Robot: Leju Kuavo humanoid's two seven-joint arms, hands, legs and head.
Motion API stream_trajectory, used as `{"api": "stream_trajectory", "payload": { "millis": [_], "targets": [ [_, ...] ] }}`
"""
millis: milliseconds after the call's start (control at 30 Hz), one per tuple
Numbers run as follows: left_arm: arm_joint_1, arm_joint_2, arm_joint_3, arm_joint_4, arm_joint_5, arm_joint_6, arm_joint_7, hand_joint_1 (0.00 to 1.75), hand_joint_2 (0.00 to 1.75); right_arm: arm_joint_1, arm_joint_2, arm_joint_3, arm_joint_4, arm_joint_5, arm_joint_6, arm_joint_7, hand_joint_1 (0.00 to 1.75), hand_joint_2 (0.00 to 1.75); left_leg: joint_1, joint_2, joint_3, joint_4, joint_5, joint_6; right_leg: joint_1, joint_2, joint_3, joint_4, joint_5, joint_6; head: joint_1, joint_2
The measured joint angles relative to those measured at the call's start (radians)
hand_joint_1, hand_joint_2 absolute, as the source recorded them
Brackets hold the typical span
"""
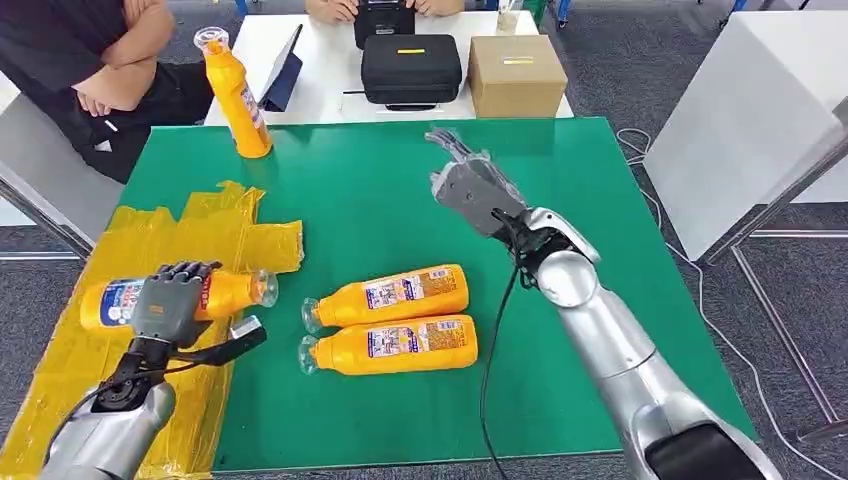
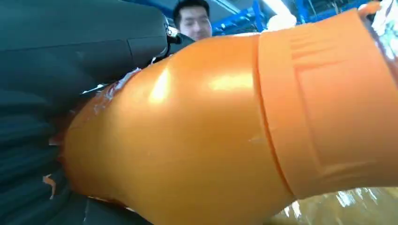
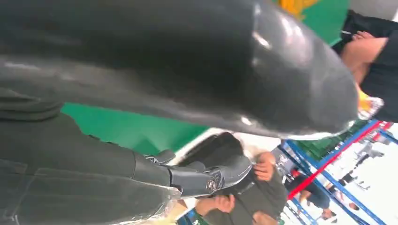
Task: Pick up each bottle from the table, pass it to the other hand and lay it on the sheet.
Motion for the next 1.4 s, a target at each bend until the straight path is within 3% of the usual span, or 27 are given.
{"api": "stream_trajectory", "payload": {
  "millis": [333, 367, 400, 433, 733, 1233, 1400],
  "targets": [
    [0.02, -0.06, 0.0, 0.05, 0.003, 0.0, -0.039, 1.71, 1.75, 0.1, -0.084, 0.002, -0.085, -0.009, -0.031, 0.018, 0.0, 0.0, 0.0, 0.0, 0.0, 0.0, 0.0, 0.0, 0.0, 0.0, 0.0, 0.0, 0.0, 0.0, 0.0, 0.0],
    [0.019, -0.068, 0.0, 0.054, 0.0, 0.0, -0.04, 0.96, 1.75, 0.11, -0.093, 0.002, -0.093, -0.009, -0.034, 0.019, 0.0, 0.0, 0.0, 0.0, 0.0, 0.0, 0.0, 0.0, 0.0, 0.0, 0.0, 0.0, 0.0, 0.0, 0.0, 0.0],
    [0.019, -0.075, 0.0, 0.058, -0.007, 0.0, -0.04, 0.0, 1.75, 0.12, -0.099, 0.002, -0.1, -0.009, -0.037, 0.019, 0.0, 0.0, 0.0, 0.0, 0.0, 0.0, 0.0, 0.0, 0.0, 0.0, 0.0, 0.0, 0.0, 0.0, 0.0, 0.0],
    [0.019, -0.082, 0.0, 0.062, -0.008, 0.001, -0.039, 0.0, 0.0, 0.131, -0.103, 0.002, -0.106, -0.009, -0.039, 0.02, 0.0, 0.0, 0.0, 0.0, 0.0, 0.0, 0.0, 0.0, 0.0, -0.001, 0.0, 0.0, 0.0, 0.0, 0.0, 0.0],
    [-0.023, -0.138, -0.008, 0.174, -0.005, 0.004, 0.026, 0.0, 0.0, 0.215, -0.119, 0.002, -0.178, 0.027, -0.061, 0.04, 0.0, 0.0, 0.0, 0.0, 0.0, 0.0, 0.0, 0.0, 0.0, -0.001, 0.0, 0.0, 0.0, 0.0, 0.0, 0.0],
    [-0.064, -0.158, -0.015, 0.238, 0.045, -0.018, 0.041, 0.0, 0.0, 0.344, -0.132, -0.026, -0.301, 0.086, -0.072, 0.064, 0.0, 0.0, 0.0, -0.001, 0.0, 0.0, 0.0, 0.0, 0.0, -0.001, 0.001, 0.0, 0.0, 0.0, 0.0, 0.0],
    [-0.056, -0.158, -0.007, 0.19, 0.207, -0.061, -0.041, 0.0, 0.0, 0.409, -0.14, -0.046, -0.346, 0.135, -0.071, 0.063, 0.0, 0.0, 0.0, -0.001, 0.0, 0.0, 0.0, 0.0, 0.0, -0.001, 0.001, 0.0, 0.0, 0.0, 0.0, 0.0]
  ]
}}
